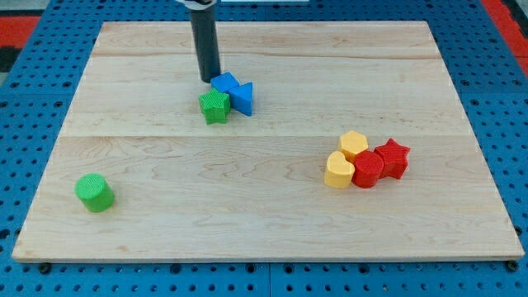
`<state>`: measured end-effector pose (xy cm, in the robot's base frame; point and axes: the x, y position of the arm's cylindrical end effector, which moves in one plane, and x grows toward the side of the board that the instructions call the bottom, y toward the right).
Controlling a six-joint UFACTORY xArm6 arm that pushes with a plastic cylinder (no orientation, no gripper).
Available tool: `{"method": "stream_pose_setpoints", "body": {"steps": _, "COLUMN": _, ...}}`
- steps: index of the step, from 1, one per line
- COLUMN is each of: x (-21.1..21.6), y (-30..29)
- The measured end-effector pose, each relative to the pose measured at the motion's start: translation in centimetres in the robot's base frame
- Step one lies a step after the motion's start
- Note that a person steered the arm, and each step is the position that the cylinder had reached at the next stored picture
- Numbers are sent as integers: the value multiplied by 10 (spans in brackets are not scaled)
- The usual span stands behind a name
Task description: Push the green circle towards group of blocks
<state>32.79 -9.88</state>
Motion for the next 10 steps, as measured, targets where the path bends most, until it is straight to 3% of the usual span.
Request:
{"method": "stream_pose_setpoints", "body": {"steps": 1, "x": 4, "y": -112}}
{"method": "stream_pose_setpoints", "body": {"steps": 2, "x": 62, "y": -189}}
{"method": "stream_pose_setpoints", "body": {"steps": 4, "x": 228, "y": -165}}
{"method": "stream_pose_setpoints", "body": {"steps": 5, "x": 258, "y": -159}}
{"method": "stream_pose_setpoints", "body": {"steps": 7, "x": 220, "y": -99}}
{"method": "stream_pose_setpoints", "body": {"steps": 10, "x": 133, "y": -85}}
